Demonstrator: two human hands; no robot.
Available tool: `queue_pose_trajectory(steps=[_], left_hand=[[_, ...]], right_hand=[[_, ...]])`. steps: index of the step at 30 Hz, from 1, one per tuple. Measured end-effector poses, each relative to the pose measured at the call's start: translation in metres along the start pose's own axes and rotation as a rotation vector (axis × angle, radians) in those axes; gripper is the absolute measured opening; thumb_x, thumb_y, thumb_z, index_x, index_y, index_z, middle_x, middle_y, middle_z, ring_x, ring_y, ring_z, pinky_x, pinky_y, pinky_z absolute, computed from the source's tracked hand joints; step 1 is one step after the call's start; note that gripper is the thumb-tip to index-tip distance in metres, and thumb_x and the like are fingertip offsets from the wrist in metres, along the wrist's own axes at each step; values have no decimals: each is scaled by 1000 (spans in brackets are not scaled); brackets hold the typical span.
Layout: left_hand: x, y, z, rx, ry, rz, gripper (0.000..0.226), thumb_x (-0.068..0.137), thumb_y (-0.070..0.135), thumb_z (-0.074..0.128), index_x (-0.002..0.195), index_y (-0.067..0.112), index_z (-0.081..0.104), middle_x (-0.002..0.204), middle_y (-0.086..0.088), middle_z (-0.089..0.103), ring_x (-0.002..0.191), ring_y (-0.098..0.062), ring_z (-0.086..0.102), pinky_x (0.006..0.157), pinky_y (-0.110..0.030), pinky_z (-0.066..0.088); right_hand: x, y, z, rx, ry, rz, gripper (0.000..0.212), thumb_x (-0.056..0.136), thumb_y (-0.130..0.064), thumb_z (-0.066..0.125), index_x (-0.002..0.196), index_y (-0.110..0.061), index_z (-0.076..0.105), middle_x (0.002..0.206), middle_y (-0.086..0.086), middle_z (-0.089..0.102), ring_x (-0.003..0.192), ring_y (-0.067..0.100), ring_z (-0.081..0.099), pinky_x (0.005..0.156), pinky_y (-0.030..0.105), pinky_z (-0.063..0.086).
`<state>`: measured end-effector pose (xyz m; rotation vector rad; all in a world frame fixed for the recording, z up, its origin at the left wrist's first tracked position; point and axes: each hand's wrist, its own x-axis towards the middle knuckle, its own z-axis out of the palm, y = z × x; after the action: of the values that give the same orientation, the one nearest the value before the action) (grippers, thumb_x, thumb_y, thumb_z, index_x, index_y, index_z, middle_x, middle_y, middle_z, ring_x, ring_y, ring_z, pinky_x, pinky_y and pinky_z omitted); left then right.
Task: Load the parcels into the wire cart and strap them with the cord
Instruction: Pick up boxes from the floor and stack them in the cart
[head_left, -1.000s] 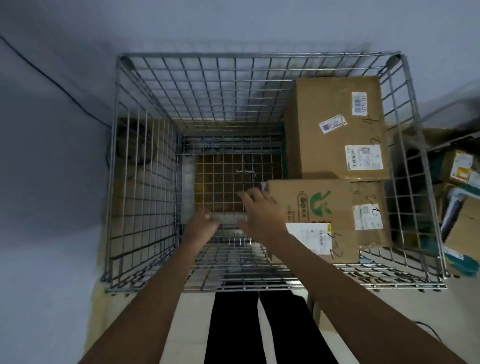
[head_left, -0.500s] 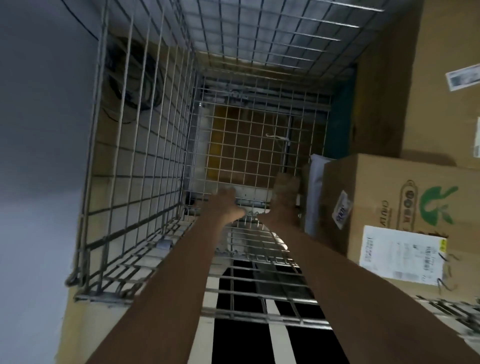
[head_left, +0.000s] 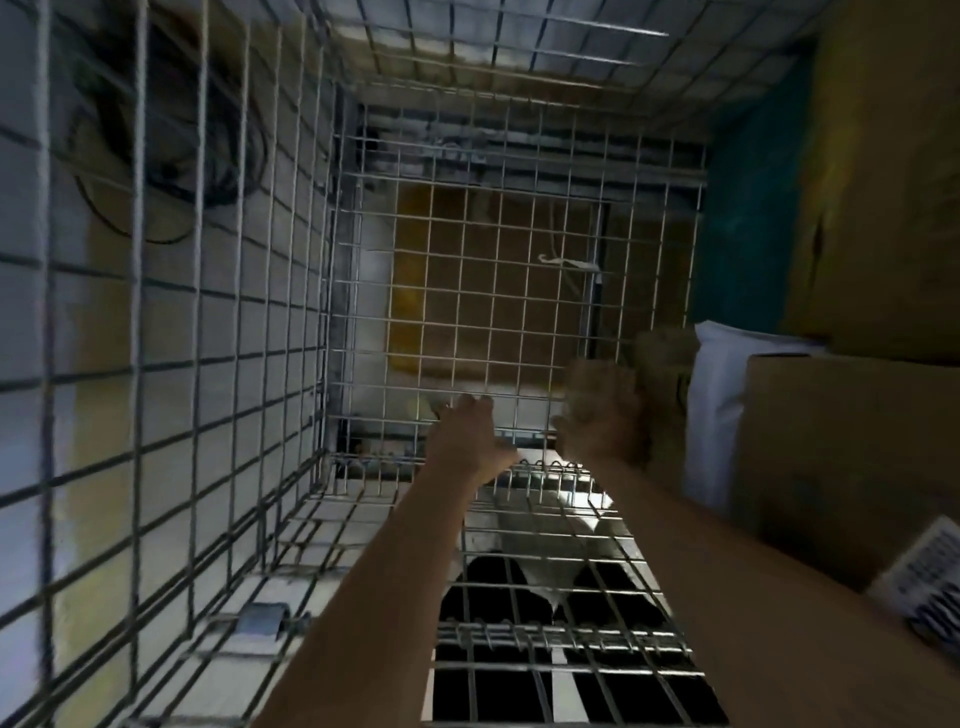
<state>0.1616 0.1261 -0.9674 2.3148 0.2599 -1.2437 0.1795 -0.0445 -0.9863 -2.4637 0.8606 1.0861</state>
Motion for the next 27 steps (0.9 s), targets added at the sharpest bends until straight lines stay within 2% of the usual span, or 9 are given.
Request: queue_pose_trajectory(steps=[4, 7, 9, 11, 14, 17, 22, 25, 27], left_hand=[[8, -7, 8, 18, 24, 14, 79, 80, 42, 72, 143, 14, 35, 146, -11, 39, 132, -29, 40, 109, -44, 38], [16, -14, 12, -1, 40, 25, 68, 81, 33, 70, 138, 15, 41, 138, -9, 46, 123, -27, 46, 103, -45, 42], [19, -17, 14, -12, 48, 19, 65, 81, 31, 70, 138, 15, 42, 137, -8, 47, 123, -27, 46, 103, -45, 42], [20, -17, 14, -5, 51, 10, 66, 82, 31, 68, 140, 16, 40, 141, -8, 43, 127, -28, 42, 105, -46, 40], [17, -15, 10, 92, 50, 4, 72, 84, 35, 65, 146, 18, 32, 152, -7, 31, 137, -30, 32, 110, -47, 34], [4, -8, -2, 168, 83, -2, 72, 83, 37, 66, 145, 19, 33, 149, -7, 34, 134, -29, 35, 109, -46, 34], [-35, 11, -57, 268, 222, -39, 63, 82, 37, 65, 138, 20, 42, 144, -8, 41, 132, -29, 40, 109, -46, 35], [-67, 27, -108, 297, 321, -54, 59, 81, 47, 63, 132, 21, 48, 136, -8, 48, 124, -31, 44, 103, -45, 39], [-92, 44, -145, 332, 382, -64, 59, 83, 48, 61, 134, 21, 47, 138, -7, 46, 126, -31, 43, 104, -45, 37]], right_hand=[[12, -4, 29, -95, 122, -50, 111, 70, -52, 78, 153, -25, 10, 152, 21, 30, 129, 44, 40, 97, 50, 46], [24, -3, 44, -191, 197, -37, 113, 69, -59, 73, 152, -37, -1, 159, 21, 5, 135, 49, 29, 96, 61, 43], [25, -2, 44, -296, 212, -50, 106, 75, -61, 67, 153, -35, -2, 158, 22, 1, 137, 48, 23, 98, 61, 42], [27, -2, 41, -349, 255, -50, 99, 79, -56, 66, 152, -36, 1, 157, 23, 1, 137, 47, 20, 102, 57, 40], [26, -1, 39, -392, 319, -52, 96, 78, -42, 69, 150, -38, 5, 152, 27, 14, 130, 44, 32, 101, 50, 38], [9, -5, 35, -243, 228, -41, 97, 78, -43, 72, 151, -38, 10, 151, 24, 20, 129, 41, 35, 101, 48, 37], [-56, -43, 3, -143, 246, -199, 94, 68, -50, 75, 144, -34, 23, 140, 16, 33, 113, 34, 44, 84, 40, 45], [-101, -79, -38, 5, 225, -241, 88, 73, -44, 75, 145, -37, 24, 138, 16, 31, 104, 27, 52, 67, 28, 44], [-129, -105, -75, 41, 209, -295, 88, 78, -46, 71, 148, -37, 18, 142, 16, 27, 107, 28, 53, 70, 32, 49]])
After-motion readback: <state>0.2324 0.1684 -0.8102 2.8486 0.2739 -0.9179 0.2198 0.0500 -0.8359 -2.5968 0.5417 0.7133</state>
